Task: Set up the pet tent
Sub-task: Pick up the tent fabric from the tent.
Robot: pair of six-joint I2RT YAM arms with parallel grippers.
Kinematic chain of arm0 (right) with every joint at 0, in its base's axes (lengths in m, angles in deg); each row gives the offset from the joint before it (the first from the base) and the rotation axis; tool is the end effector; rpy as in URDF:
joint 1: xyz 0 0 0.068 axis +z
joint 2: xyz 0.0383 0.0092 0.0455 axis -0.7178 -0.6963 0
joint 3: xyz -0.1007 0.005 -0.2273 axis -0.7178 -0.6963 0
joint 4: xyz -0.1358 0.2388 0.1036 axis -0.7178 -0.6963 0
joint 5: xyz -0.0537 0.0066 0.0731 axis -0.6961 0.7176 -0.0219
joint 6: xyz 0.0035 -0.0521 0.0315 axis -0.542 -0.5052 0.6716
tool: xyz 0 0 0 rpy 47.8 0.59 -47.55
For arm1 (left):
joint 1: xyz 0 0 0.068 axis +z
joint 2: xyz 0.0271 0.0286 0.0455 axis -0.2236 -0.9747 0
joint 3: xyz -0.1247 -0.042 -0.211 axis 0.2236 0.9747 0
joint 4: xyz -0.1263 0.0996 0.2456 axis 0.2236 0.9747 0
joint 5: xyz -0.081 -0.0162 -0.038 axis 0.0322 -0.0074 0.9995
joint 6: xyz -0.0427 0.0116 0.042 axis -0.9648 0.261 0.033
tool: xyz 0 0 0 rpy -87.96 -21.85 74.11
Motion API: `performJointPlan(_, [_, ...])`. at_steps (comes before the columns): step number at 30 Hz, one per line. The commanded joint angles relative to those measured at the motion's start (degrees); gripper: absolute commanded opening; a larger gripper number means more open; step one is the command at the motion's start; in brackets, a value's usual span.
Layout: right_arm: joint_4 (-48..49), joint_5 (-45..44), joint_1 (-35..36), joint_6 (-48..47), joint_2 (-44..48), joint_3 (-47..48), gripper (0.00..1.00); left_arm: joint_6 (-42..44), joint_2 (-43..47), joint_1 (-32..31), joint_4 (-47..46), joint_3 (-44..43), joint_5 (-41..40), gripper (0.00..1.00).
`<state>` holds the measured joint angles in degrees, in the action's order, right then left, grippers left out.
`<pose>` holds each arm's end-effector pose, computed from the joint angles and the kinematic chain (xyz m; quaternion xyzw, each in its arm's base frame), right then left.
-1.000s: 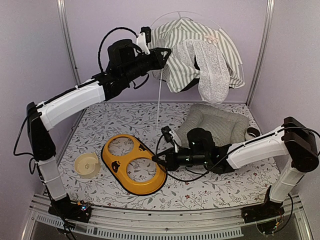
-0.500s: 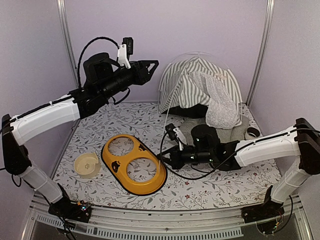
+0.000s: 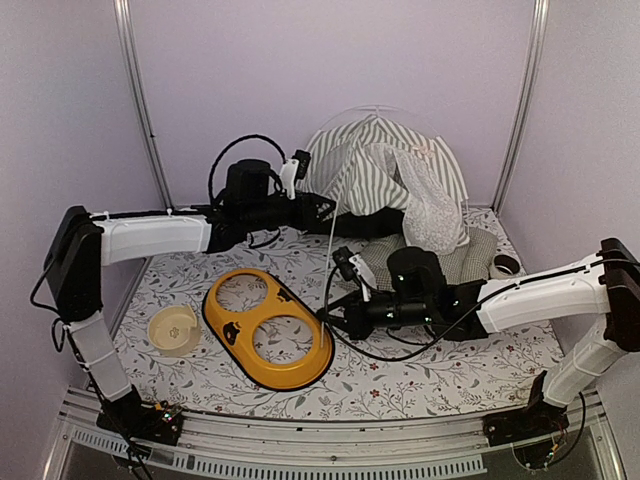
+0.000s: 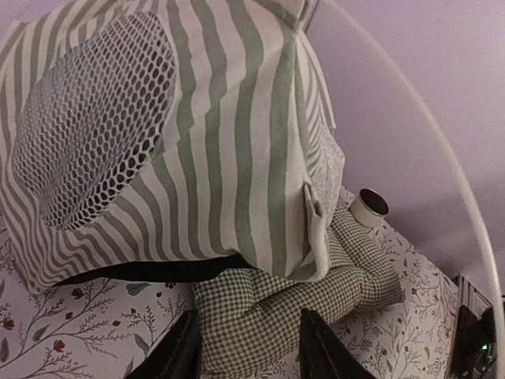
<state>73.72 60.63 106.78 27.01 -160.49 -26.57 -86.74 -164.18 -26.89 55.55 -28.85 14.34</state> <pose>0.1733 0.3322 0.1723 -0.3167 0.7635 0.4447 0.3450 0.3489 -0.3032 0.2483 0.2073 0.7517 -0.3752 0.5012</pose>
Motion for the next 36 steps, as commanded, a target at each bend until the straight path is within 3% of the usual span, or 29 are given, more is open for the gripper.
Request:
performJointPlan(1, [1.65, 0.64, 0.14, -3.29, 1.48, 0.28, 0.00, 0.93, -2.63, -1.34, -3.41, -4.30, 5.63, 0.44])
performJointPlan(10, [1.38, 0.67, 0.18, -2.88, 1.61, 0.19, 0.00, 1.20, -7.37, -2.76, -5.03, -8.54, 6.78, 0.55])
performJointPlan(16, [1.21, 1.01, 0.17, -2.72, 1.89, 0.28, 0.00, 2.00, -12.03, -3.02, -0.50, -14.57, 2.53, 0.53])
performJointPlan(21, [0.86, 0.31, 0.18, -2.17, 2.71, -0.01, 0.00, 2.39, -13.62, -3.74, -0.26, -15.77, 3.87, 0.54])
performJointPlan(23, [0.46, -0.10, 0.11, -1.48, 3.03, -0.04, 0.00, 2.78, -13.83, -4.14, -0.07, -15.73, 3.95, 0.47])
performJointPlan(24, [0.38, -0.11, 0.05, -1.22, 3.20, -0.06, 0.00, 2.91, -13.92, -4.36, 0.23, -15.66, 3.65, 0.38])
performJointPlan(26, [0.33, 0.42, -0.47, 0.02, 3.56, -0.15, 0.00, 3.06, -13.53, -4.54, 0.21, -14.65, 2.80, 0.07])
performJointPlan(27, [0.28, 0.89, -1.18, 0.58, 3.84, -0.29, 0.00, 3.22, -12.93, -4.62, -0.27, -13.45, 2.43, 0.00])
performJointPlan(36, [1.72, 10.54, -7.96, 8.29, 4.83, -1.57, 0.00, 7.88, -0.98, -10.52, -16.69, 10.66, -5.72, 0.00])
